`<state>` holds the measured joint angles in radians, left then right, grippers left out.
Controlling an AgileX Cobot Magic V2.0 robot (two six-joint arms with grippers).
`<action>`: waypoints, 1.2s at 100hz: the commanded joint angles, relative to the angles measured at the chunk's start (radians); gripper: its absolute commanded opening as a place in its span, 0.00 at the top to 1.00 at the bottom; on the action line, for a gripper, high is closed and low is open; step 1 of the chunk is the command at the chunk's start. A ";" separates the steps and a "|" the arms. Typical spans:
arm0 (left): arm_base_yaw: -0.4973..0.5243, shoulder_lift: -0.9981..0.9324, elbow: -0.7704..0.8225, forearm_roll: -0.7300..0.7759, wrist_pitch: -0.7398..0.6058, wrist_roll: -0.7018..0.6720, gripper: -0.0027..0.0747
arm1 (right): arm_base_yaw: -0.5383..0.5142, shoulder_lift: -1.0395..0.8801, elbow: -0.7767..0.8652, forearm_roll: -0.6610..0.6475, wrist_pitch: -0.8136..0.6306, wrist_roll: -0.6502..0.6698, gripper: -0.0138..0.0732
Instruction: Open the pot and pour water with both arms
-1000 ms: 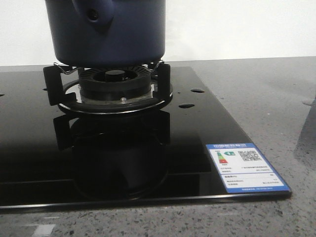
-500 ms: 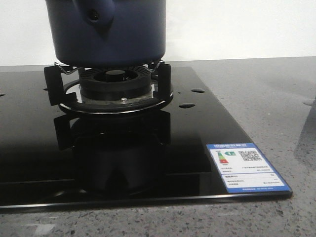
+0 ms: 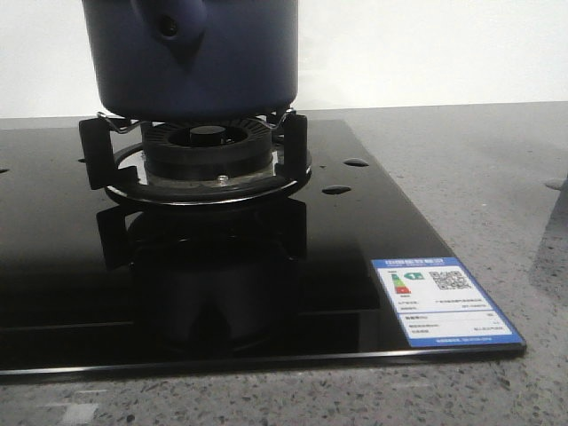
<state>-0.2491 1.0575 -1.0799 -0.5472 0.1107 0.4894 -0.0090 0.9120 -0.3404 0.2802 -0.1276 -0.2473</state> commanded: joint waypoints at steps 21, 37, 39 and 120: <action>0.002 -0.024 -0.039 -0.004 -0.084 0.003 0.49 | -0.002 0.204 -0.112 -0.005 -0.189 0.002 0.14; 0.002 -0.024 -0.039 -0.004 -0.084 0.003 0.49 | -0.002 0.295 -0.148 -0.005 -0.267 0.002 0.14; 0.002 -0.024 -0.039 -0.004 -0.084 0.003 0.49 | -0.002 0.308 -0.148 -0.005 -0.283 0.002 0.14; 0.002 -0.023 -0.039 -0.004 -0.084 0.003 0.49 | 0.038 0.286 -0.232 -0.042 -0.254 0.032 0.55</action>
<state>-0.2491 1.0575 -1.0799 -0.5449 0.1215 0.4894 0.0291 1.2689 -0.4920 0.2621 -0.3811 -0.2171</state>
